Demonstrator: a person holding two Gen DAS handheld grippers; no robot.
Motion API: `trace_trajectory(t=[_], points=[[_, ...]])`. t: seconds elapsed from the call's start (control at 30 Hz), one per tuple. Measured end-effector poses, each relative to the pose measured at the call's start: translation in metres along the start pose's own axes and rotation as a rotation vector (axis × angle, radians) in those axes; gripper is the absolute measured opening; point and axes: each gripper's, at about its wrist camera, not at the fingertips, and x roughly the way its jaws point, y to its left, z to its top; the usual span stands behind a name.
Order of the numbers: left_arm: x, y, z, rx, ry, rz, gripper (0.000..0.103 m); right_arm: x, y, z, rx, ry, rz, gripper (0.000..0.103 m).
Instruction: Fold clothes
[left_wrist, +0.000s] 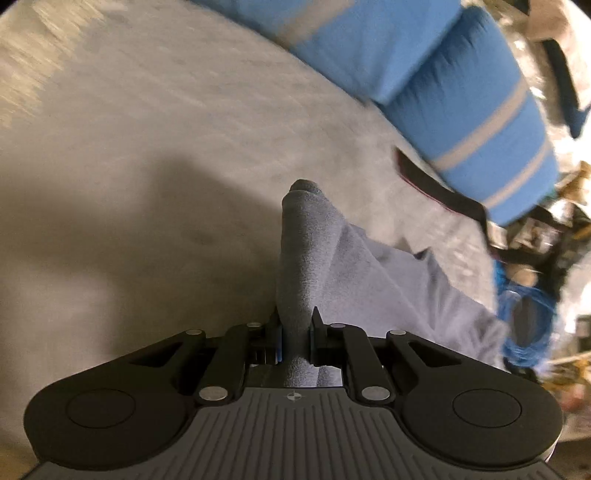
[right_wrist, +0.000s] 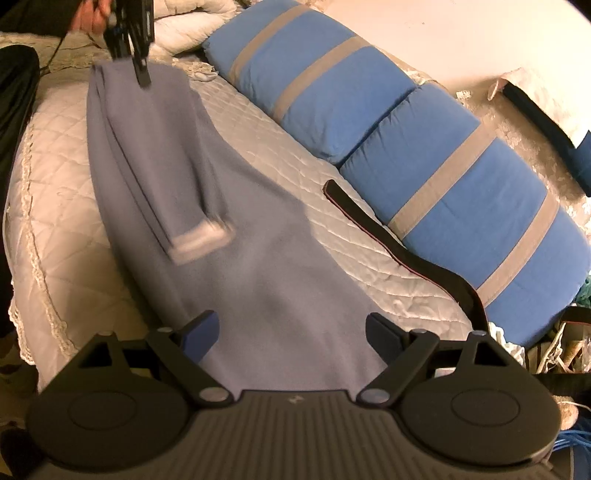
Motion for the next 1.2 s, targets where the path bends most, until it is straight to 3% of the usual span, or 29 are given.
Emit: trace_trajectory(t=[0.13, 0.23, 0.47, 0.77, 1.0, 1.2], points=[[-0.061, 0.010, 0.012, -0.018, -0.079, 0.180, 0.011, -0.002, 0.002, 0.000, -0.012, -0.012, 0.003, 0.093], [-0.094, -0.007, 0.017, -0.029, -0.131, 0.231, 0.011, -0.002, 0.003, 0.000, -0.017, -0.020, 0.005, 0.093], [-0.108, -0.090, -0.006, -0.021, -0.161, 0.106, 0.012, -0.002, 0.006, 0.000, -0.030, -0.024, 0.000, 0.093], [-0.070, -0.192, -0.038, 0.037, -0.085, -0.077, 0.012, -0.007, 0.009, -0.001, -0.031, -0.048, -0.008, 0.093], [-0.026, -0.257, -0.045, 0.106, -0.022, -0.149, 0.012, -0.010, 0.005, -0.002, -0.007, -0.067, -0.001, 0.093], [0.029, -0.280, -0.053, 0.112, 0.027, -0.146, 0.012, -0.012, 0.000, -0.004, 0.025, -0.078, 0.001, 0.093]])
